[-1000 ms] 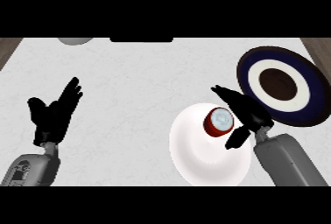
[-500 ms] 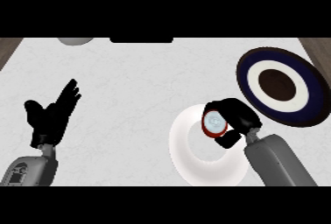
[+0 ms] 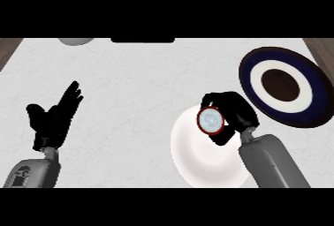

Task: Pick the can from the plate and place it in the plate

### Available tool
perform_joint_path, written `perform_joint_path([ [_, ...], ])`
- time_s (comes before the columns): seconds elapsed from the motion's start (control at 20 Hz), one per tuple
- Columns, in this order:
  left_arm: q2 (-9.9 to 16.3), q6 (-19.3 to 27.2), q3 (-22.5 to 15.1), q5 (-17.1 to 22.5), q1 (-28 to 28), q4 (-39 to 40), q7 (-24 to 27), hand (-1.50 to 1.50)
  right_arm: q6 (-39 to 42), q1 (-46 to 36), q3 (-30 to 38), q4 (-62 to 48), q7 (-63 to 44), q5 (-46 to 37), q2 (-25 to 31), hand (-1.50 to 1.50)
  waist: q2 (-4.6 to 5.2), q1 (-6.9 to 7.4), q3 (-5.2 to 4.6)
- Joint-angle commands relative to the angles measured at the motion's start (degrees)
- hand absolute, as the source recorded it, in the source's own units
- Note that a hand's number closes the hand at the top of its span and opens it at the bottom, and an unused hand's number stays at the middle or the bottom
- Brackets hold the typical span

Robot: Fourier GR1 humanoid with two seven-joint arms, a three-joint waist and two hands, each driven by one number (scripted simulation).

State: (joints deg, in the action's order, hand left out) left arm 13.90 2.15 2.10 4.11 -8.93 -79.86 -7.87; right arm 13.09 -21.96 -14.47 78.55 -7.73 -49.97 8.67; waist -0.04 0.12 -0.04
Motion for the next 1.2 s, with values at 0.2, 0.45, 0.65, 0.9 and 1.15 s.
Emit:
perform_joint_path([
  [0.2,0.59,-0.92,0.93,0.28,-0.18,0.83,-0.07,0.00,-7.86,-13.37,8.41,0.30,-16.31,0.40,-8.08,1.50,0.00,0.22,0.02],
  [0.45,0.04,0.06,-0.49,-0.73,1.36,-2.90,-1.92,0.00,-20.56,-18.08,11.88,3.41,-21.32,-8.75,-5.67,1.50,-0.26,0.51,0.04],
  [0.65,-0.12,-0.18,-0.16,-1.16,0.58,-0.39,-0.55,0.00,-23.12,-19.16,14.23,6.92,-27.41,-13.70,-4.00,1.50,-0.08,-0.28,0.00],
  [0.9,-0.95,-0.08,0.43,-1.65,-0.29,1.82,1.49,0.00,-26.13,-13.40,18.13,10.00,-29.73,-10.76,-5.89,1.50,0.05,-0.37,0.03],
  [1.15,-2.25,0.86,-0.76,-2.34,-0.07,-1.86,-1.93,0.00,-22.85,-13.82,27.60,8.39,-25.90,-1.82,1.82,1.50,0.04,-0.23,0.05],
])
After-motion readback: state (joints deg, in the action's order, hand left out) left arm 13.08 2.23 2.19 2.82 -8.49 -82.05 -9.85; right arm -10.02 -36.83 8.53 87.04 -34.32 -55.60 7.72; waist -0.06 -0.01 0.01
